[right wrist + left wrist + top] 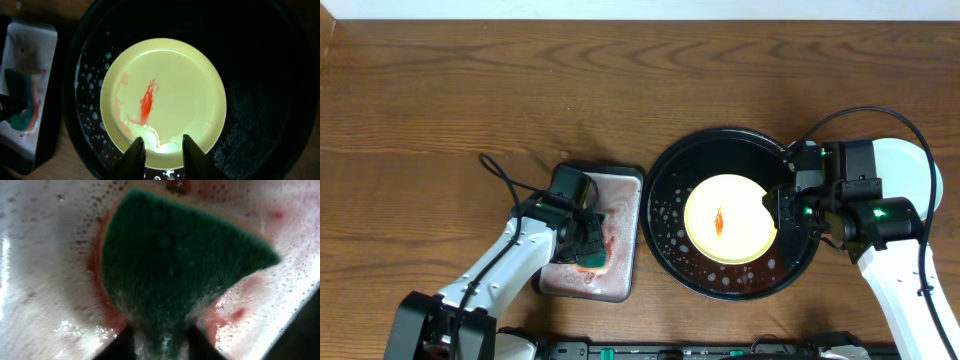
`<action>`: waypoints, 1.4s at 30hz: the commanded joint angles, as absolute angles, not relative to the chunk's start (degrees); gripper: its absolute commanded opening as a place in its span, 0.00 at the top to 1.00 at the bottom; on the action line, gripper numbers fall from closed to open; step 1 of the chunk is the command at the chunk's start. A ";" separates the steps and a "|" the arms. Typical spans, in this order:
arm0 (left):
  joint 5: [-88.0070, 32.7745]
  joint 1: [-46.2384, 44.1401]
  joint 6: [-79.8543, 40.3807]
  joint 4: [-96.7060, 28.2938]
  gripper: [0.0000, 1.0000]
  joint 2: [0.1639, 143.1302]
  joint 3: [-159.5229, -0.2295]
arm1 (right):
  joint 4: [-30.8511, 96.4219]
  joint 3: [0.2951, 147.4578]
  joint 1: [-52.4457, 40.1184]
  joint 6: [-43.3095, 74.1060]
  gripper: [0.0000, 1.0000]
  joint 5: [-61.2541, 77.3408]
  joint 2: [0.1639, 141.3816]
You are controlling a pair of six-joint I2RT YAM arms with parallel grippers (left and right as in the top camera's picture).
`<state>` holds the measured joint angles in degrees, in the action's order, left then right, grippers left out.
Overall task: Clean dirty plates on tray and stack at the side
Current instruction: 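Lift the sponge with left gripper and carry it to the yellow plate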
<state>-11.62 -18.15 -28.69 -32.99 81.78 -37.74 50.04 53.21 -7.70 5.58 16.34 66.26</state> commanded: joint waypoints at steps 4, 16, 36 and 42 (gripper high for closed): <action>-10.48 -18.22 -30.28 -34.00 0.93 83.29 -37.39 | 49.60 53.63 -8.25 7.05 0.69 14.68 66.43; -11.51 -18.48 -23.77 -59.18 0.93 82.06 -63.37 | 47.51 53.63 -4.67 11.27 0.75 13.08 79.94; -21.37 -33.89 -29.50 -41.12 0.93 83.55 -66.46 | 43.81 53.52 -0.08 4.21 0.99 16.97 101.16; -21.45 -40.75 -36.64 -31.66 0.93 89.08 -66.46 | 43.90 53.52 -0.10 4.21 0.99 16.95 100.92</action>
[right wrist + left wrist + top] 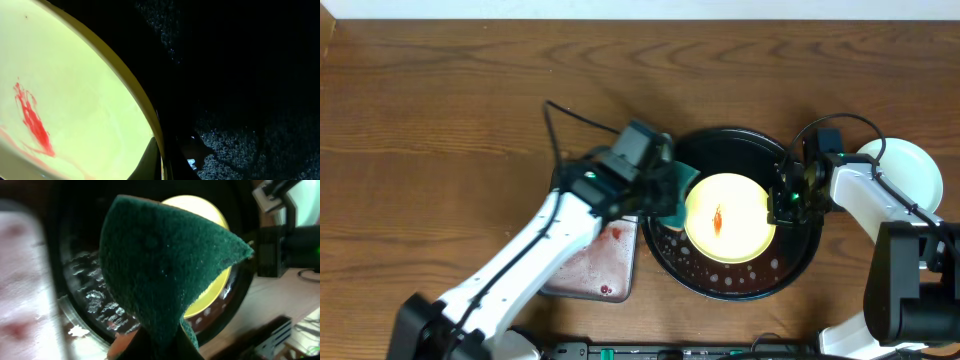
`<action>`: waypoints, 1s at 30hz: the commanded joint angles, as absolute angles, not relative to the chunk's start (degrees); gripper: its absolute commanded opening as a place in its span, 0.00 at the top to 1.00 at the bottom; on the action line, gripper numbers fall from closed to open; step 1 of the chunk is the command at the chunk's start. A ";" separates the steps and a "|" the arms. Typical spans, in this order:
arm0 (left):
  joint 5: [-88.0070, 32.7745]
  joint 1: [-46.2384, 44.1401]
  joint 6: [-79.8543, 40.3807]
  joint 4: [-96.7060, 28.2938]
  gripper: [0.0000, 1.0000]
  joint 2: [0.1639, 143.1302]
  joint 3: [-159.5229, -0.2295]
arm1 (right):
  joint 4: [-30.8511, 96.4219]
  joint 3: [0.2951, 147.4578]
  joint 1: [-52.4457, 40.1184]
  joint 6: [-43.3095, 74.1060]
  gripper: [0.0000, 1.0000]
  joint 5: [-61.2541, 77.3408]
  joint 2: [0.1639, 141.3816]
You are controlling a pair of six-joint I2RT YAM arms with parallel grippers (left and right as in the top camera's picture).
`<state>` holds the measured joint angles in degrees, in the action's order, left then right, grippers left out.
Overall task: Clean dirty plates on tray and stack at the side
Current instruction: 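Lift the sponge with left gripper and carry it to the yellow plate, then scrub the yellow plate with the sponge while right gripper holds its rim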
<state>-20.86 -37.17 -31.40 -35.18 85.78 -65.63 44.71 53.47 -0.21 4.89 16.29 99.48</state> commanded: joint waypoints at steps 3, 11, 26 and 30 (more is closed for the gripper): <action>-21.41 -44.77 -38.06 -26.50 0.93 93.62 -66.46 | 44.14 53.52 -0.10 4.19 0.99 16.95 100.92; -22.17 -48.73 -41.76 -16.08 0.92 108.68 -66.46 | 44.38 53.52 -0.10 4.21 0.99 16.97 100.92; 3.99 -44.18 -45.76 -36.01 0.92 113.45 -68.14 | 45.17 53.52 -0.10 4.14 0.99 16.91 100.92; 6.00 -44.12 -45.74 -37.21 0.93 113.45 -70.39 | 45.21 53.52 -0.10 4.14 0.99 16.51 100.92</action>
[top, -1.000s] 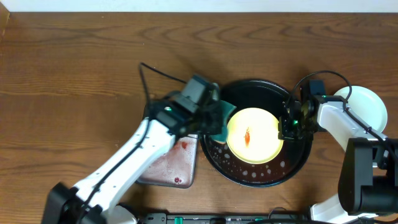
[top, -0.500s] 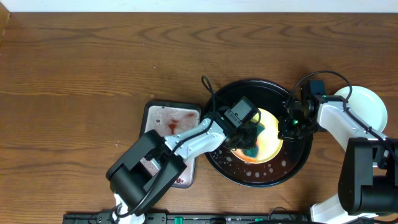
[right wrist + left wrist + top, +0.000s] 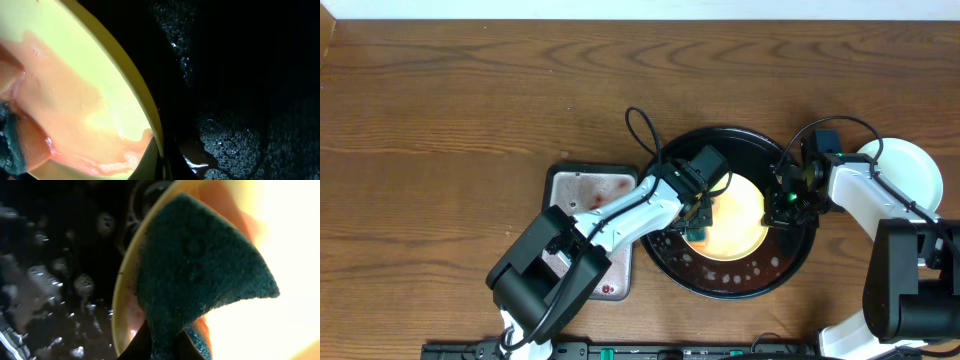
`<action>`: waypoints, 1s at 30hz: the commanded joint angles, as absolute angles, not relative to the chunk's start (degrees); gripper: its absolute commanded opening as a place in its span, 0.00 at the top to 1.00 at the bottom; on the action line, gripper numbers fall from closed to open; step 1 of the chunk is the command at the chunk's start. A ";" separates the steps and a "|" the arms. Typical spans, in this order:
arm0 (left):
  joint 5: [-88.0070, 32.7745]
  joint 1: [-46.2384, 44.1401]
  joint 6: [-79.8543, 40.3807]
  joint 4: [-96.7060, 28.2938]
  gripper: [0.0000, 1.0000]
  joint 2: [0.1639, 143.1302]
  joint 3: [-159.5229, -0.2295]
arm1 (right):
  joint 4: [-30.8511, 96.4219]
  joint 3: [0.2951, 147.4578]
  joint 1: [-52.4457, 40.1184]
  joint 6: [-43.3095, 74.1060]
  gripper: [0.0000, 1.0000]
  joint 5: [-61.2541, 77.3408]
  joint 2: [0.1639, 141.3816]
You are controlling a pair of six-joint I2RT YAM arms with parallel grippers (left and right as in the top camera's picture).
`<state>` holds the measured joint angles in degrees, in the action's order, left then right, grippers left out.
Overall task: Clean dirty plates on tray and stack at the side
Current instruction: 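Scrub the yellow plate with the sponge while right gripper holds its rim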
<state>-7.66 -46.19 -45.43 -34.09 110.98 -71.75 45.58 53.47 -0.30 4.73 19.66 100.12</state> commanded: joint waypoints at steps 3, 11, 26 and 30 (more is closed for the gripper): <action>2.02 -44.45 -45.74 -33.47 0.93 113.45 -70.63 | 45.19 53.52 -0.10 4.14 0.99 16.53 100.92; -19.73 -47.51 -52.40 -19.05 0.92 113.49 -70.41 | 45.19 53.52 -0.10 3.95 0.99 16.53 100.92; -14.63 -49.71 -52.47 -17.19 0.92 117.01 -70.41 | 45.34 53.52 -0.10 3.73 0.99 16.56 100.92; -3.81 -46.30 -47.94 -23.22 0.93 116.92 -70.52 | 45.36 53.52 -0.10 3.73 0.99 16.56 100.92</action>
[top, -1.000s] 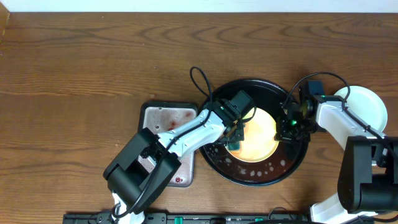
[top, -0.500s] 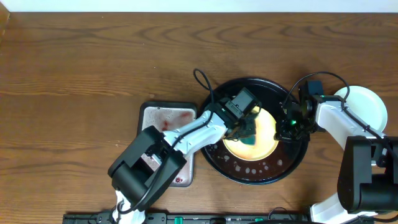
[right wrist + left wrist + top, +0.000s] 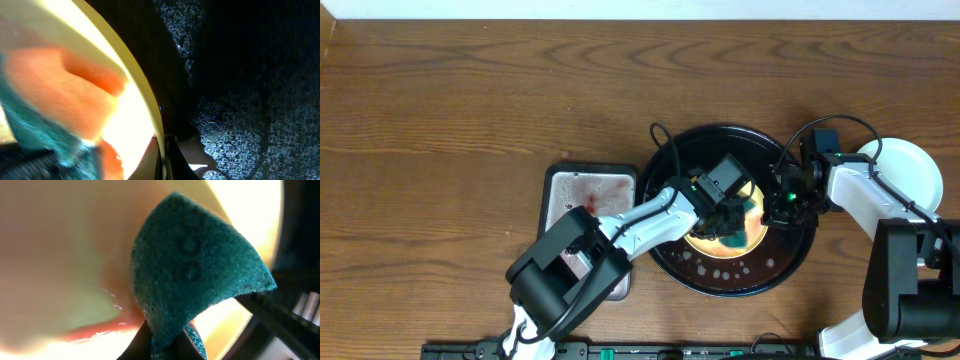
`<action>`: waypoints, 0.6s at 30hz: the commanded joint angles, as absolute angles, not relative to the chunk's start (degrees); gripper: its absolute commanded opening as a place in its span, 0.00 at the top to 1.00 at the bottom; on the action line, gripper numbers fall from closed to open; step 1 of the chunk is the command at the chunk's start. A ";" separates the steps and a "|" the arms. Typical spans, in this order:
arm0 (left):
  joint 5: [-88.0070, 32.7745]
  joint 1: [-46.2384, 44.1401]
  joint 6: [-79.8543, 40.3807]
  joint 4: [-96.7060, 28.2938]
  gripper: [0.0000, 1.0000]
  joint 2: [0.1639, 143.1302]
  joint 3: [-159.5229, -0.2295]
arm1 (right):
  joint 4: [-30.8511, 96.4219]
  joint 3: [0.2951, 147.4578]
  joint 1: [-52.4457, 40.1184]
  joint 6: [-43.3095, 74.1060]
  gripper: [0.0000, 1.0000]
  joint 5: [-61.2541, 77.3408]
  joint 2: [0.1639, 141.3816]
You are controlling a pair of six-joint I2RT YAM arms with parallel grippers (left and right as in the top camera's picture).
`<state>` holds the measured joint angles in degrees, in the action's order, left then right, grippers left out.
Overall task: Clean dirty plates on tray and stack at the side
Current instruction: 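Scrub the yellow plate with the sponge while right gripper holds its rim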
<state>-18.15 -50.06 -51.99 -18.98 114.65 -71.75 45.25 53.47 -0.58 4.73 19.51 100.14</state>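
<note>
A yellow plate point(image 3: 705, 236) lies in the round black tray point(image 3: 730, 281), smeared with orange-red wash. My left gripper point(image 3: 732, 222) is shut on a green sponge point(image 3: 195, 270) pressed on the plate's right part; the sponge point(image 3: 750, 212) shows teal beside the arm. My right gripper point(image 3: 163, 150) is shut on the plate's right rim point(image 3: 145, 100), one finger on each side of the edge. In the right wrist view the sponge point(image 3: 35, 130) is a blurred teal and orange mass at the left.
A rectangular dish point(image 3: 582, 190) with pinkish soapy water sits left of the tray, partly under my left arm. A clean white plate point(image 3: 910, 160) lies at the table's right edge behind my right arm. Soap bubbles dot the tray floor point(image 3: 720, 270).
My left gripper has moved the sponge from the plate's left part to its right part, close to my right gripper. The right gripper still grips the rim.
At first the sponge was in the soapy dish in my left gripper, and my right gripper hovered open over the stained plate. Then the right gripper was shut on the plate's rim and the sponge was over the tray. Then the sponge was on the plate, left and now right.
</note>
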 commanded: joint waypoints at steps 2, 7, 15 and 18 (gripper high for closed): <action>0.36 -44.75 -46.89 -26.46 0.93 116.90 -71.02 | 45.36 53.52 -0.10 3.73 0.99 16.56 100.92; 11.62 -42.68 -43.83 -36.10 0.93 116.79 -74.11 | 45.36 53.52 -0.10 3.51 0.99 16.53 100.92; 14.37 -45.45 -43.11 -40.10 0.93 116.81 -76.25 | 45.28 53.52 -0.10 3.53 0.99 16.53 100.92; 3.33 -46.68 -43.13 -36.03 0.92 116.81 -76.25 | 45.34 53.52 -0.10 3.53 0.99 16.53 100.92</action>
<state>3.55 -47.40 -44.51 -37.10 114.19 -77.60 45.10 53.47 -0.60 4.73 20.12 100.14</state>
